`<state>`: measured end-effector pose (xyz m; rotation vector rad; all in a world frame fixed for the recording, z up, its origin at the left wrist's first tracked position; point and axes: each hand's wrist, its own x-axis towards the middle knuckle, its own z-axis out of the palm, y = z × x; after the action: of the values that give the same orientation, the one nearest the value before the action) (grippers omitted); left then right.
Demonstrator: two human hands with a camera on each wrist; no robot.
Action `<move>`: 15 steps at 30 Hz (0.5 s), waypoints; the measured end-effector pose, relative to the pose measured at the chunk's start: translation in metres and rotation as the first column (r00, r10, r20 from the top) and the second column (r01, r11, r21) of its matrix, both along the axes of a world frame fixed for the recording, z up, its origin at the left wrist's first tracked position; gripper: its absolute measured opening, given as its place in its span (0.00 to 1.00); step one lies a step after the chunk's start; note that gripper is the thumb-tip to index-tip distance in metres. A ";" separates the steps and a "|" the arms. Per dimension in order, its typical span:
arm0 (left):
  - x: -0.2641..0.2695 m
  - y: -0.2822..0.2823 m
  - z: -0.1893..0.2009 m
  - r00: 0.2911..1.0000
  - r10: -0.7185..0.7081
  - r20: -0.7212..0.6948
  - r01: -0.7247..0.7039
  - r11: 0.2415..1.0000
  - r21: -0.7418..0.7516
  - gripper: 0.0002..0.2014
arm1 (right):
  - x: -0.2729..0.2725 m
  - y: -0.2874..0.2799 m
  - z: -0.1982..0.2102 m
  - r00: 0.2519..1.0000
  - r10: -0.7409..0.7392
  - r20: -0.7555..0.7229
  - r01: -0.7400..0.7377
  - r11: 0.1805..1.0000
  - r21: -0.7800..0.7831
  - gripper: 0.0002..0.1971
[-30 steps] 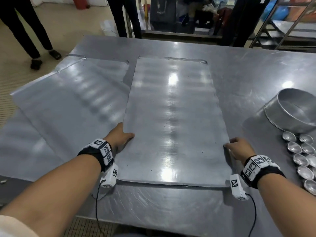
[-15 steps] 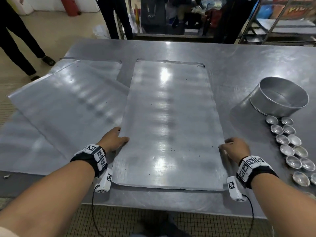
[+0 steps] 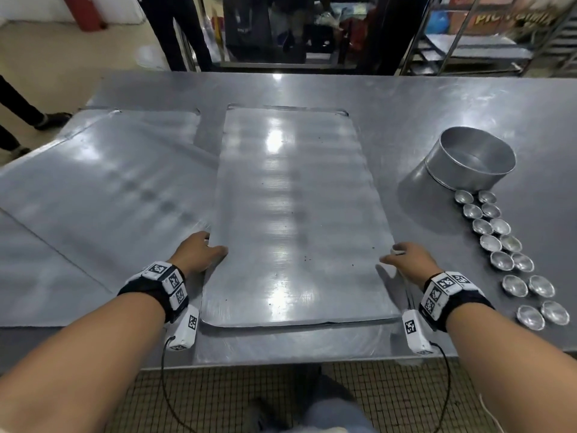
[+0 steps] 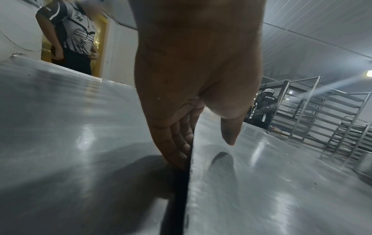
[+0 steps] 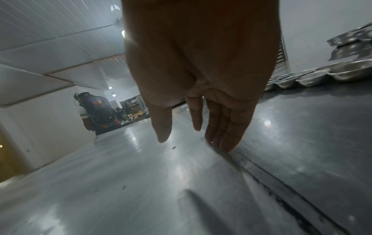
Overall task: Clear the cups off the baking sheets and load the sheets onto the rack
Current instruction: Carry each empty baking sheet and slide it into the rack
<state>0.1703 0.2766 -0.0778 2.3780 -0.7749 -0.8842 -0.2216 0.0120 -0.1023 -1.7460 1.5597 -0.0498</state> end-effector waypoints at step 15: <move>0.029 -0.079 0.001 0.981 0.195 0.014 -0.195 0.981 -0.007 0.16 | 0.079 -0.110 0.003 0.986 0.011 0.168 -0.015 1.000 0.022 0.34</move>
<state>0.1989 0.1978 -0.0772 2.4088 -0.5362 -0.7831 -0.1426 -0.0978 -0.0989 -1.6883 1.4214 -0.1669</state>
